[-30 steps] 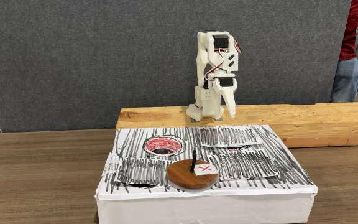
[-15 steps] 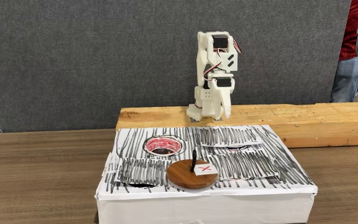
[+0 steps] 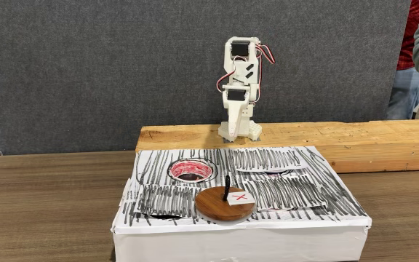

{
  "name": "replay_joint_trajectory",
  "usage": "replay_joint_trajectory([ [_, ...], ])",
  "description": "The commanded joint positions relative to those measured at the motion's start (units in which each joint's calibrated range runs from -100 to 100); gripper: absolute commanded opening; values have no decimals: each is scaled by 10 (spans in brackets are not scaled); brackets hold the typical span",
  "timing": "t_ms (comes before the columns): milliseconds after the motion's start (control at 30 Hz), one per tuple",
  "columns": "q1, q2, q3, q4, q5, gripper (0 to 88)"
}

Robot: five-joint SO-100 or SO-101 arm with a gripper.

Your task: Pick the brown debris from the hole.

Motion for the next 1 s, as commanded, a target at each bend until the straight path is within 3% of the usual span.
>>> replay_joint_trajectory([
  [0,7,-18,-2,-5,-1,403],
  [500,18,-18,-2,-6,-6,403],
  [967,182,-4,2,-9,0,403],
])
